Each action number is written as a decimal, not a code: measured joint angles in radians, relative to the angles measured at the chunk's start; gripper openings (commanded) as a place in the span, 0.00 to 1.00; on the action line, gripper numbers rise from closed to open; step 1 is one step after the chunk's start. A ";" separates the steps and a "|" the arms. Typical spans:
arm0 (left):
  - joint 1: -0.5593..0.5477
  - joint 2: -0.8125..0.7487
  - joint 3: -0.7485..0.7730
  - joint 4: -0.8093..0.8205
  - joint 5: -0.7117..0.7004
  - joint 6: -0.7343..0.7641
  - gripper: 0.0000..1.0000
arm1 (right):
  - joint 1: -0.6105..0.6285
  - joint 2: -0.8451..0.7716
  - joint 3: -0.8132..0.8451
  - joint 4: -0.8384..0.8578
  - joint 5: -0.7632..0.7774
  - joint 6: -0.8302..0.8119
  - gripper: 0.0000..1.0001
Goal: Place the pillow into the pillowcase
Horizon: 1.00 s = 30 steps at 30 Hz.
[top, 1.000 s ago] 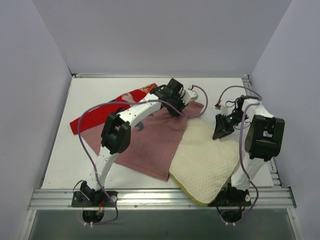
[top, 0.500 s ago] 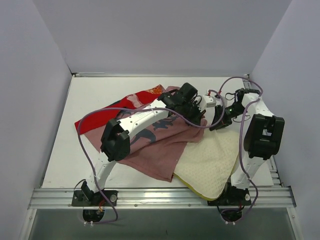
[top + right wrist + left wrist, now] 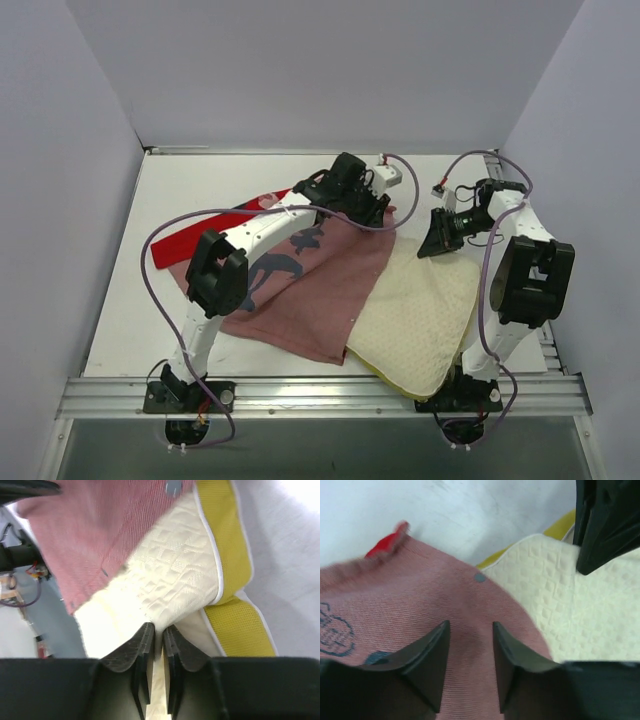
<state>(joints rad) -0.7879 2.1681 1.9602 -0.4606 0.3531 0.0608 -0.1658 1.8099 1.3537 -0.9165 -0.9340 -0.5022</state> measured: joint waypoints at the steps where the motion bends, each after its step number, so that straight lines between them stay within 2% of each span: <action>1: 0.019 0.003 0.010 -0.002 0.011 0.000 0.56 | 0.003 0.000 0.000 0.016 0.011 0.008 0.21; 3: 0.057 0.000 0.010 -0.006 0.047 -0.004 0.68 | 0.017 0.000 0.003 0.071 0.053 0.035 0.23; 4: 0.077 -0.007 -0.002 0.001 0.075 -0.008 0.71 | 0.023 0.000 0.008 0.092 0.072 0.048 0.22; 6: 0.120 -0.057 -0.087 0.014 0.116 -0.024 0.74 | 0.039 0.001 0.041 0.132 0.118 0.085 0.16; 7: 0.141 -0.092 -0.136 0.013 0.133 -0.026 0.75 | 0.046 0.005 0.072 0.145 0.130 0.100 0.09; 9: 0.183 -0.168 -0.222 -0.007 0.149 -0.023 0.76 | 0.062 0.017 0.152 0.174 0.144 0.135 0.14; 11: 0.219 -0.247 -0.278 -0.042 0.144 0.006 0.79 | 0.082 0.021 0.206 0.211 0.162 0.161 0.42; 13: 0.237 -0.331 -0.324 -0.077 0.130 0.046 0.80 | 0.101 0.016 0.217 0.221 0.178 0.165 0.60; 15: 0.232 -0.425 -0.379 -0.117 0.127 0.095 0.86 | 0.114 0.007 0.203 0.207 0.191 0.148 0.70; 16: 0.225 -0.469 -0.412 -0.129 0.126 0.123 0.87 | 0.119 -0.002 0.190 0.189 0.196 0.128 0.89; 17: 0.219 -0.513 -0.450 -0.145 0.126 0.147 0.89 | 0.123 -0.021 0.166 0.172 0.201 0.111 0.94; 20: 0.220 -0.625 -0.573 -0.181 0.144 0.184 0.90 | 0.166 -0.162 0.037 0.121 0.262 0.025 0.96; 22: 0.292 -0.674 -0.643 -0.197 0.204 0.147 0.90 | 0.266 -0.292 -0.037 0.119 0.335 -0.013 1.00; 26: 0.532 -0.693 -0.690 -0.171 0.233 0.011 0.92 | 0.597 -0.527 -0.141 0.189 0.433 -0.069 1.00; 30: 0.663 -0.732 -0.724 -0.159 0.220 -0.059 0.93 | 0.831 -0.524 -0.164 0.226 0.515 -0.090 1.00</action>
<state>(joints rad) -0.1253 1.4357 1.2366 -0.6201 0.5728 0.0017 0.6651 1.2858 1.1893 -0.6903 -0.4194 -0.5926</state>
